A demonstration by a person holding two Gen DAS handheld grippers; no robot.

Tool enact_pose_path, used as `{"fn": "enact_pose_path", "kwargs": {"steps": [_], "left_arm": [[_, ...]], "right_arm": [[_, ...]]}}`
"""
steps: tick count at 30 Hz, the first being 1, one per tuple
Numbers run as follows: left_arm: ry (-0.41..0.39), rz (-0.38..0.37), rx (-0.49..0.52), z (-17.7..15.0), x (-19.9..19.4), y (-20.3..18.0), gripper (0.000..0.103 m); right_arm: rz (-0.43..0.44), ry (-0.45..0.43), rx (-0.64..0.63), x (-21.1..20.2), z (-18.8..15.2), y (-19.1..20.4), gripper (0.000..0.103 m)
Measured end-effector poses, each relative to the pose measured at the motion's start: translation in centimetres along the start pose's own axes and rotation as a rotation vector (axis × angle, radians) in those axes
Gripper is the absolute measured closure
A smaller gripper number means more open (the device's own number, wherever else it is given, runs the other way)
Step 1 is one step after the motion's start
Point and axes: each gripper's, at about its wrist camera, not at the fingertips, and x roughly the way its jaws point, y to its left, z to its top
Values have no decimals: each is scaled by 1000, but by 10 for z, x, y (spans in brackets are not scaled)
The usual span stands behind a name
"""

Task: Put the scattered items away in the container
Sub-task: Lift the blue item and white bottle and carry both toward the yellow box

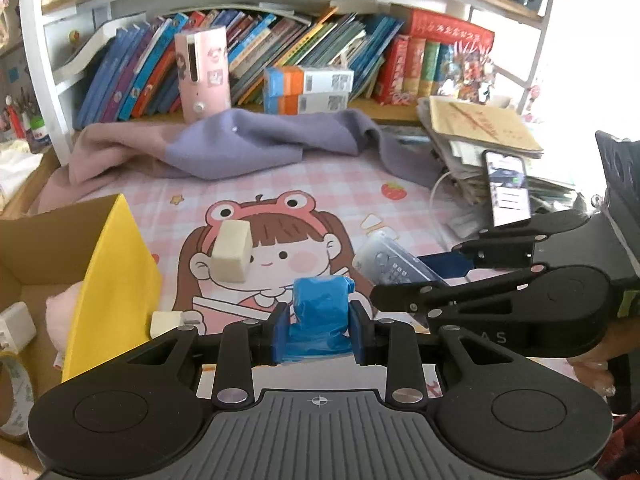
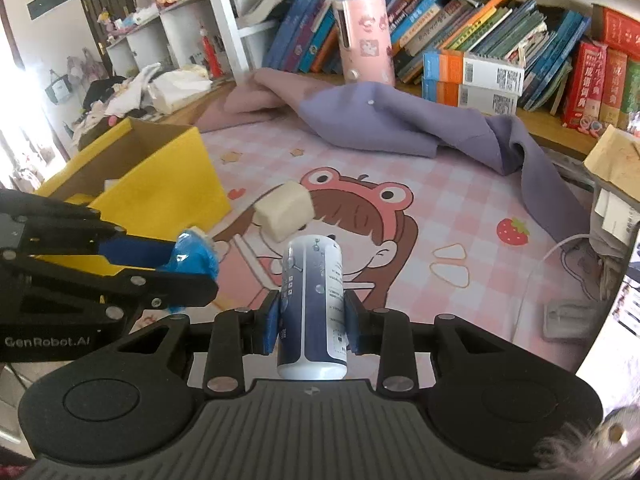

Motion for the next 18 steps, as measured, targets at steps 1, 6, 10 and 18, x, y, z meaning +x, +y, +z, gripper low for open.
{"fn": "enact_pose_path", "kwargs": {"steps": [1,6,10,18], "left_arm": [[-6,-6,0,-1,-3,0,74],[-39,-45,-8,-14,-25,1,74],[-63,-79,-15,-25,-42,4,74],[-108,-145,-3,-46,-67,11,74]], "right_arm": [[-2,-5,4,-4,-1,3,73],[-26,-35,22,-27,-9,18,73],[-52,-53,37,-48,-18,33,73],[-119,-71,64,-75,-35,65,73]]}}
